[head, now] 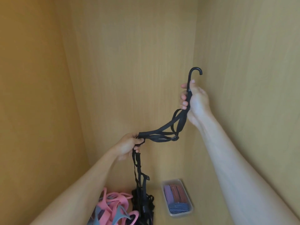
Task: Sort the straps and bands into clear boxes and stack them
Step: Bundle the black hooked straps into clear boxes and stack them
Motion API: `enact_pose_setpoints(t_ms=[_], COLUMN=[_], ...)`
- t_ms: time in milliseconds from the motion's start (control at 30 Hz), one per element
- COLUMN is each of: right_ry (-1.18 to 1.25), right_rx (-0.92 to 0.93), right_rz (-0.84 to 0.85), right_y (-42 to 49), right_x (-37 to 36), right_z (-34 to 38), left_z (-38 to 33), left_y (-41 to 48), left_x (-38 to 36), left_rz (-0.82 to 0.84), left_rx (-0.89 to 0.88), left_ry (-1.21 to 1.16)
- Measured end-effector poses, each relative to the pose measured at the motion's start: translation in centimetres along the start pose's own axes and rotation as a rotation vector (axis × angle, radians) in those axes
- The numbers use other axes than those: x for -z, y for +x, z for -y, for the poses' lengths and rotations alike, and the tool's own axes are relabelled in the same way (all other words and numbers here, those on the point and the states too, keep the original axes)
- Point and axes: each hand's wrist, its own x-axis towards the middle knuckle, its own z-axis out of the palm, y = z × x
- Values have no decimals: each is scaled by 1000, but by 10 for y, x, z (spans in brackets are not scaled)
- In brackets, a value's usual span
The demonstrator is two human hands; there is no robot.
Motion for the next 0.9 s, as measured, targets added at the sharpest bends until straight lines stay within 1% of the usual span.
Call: enact_pose_setpoints(t_ms=[100,200,300,367,433,533,633,733,900], right_ry=[44,99,146,158,162,177,178,158,146], right_rx=[24,72,138,154,154,184,215,208,184], right_rz=[27,66,76,61,43,41,84,121,127], right_y=[-2,-4,-4,-3,-4,-4,-6,-8,-14], right_x=[-1,-5,-5,-1,4,10,11,8,9], right_z=[13,29,43,51,57,67,74,73,69], left_z=[5,13,26,37,49,70,88,93,98], left_y=[4,4,2,3,3,7,3,-4,-11], left_x=[9,15,15,12,7,8,24,41,63], left_rz=[-39,-26,-4,-15,14,17,-87,-187,-310], left_rx=[-19,27,48,24,7,49,126,175,226], left_ry=[175,402,470,461,454,445,390,276,95])
